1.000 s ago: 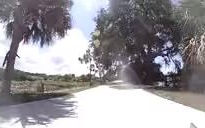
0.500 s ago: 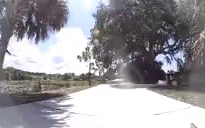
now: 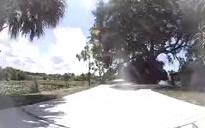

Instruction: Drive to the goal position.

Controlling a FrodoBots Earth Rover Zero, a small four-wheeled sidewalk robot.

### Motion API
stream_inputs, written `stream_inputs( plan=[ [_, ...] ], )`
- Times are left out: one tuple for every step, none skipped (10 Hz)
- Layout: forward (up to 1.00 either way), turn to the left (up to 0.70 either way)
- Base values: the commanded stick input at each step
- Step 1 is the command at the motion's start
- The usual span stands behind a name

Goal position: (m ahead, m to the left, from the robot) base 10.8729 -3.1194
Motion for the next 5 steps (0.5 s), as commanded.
stream_inputs(
  plan=[
    [0.85, 0.0],
    [0.85, 0.0],
    [0.85, 0.0],
    [0.85, 0.0],
    [0.85, 0.0]
  ],
)
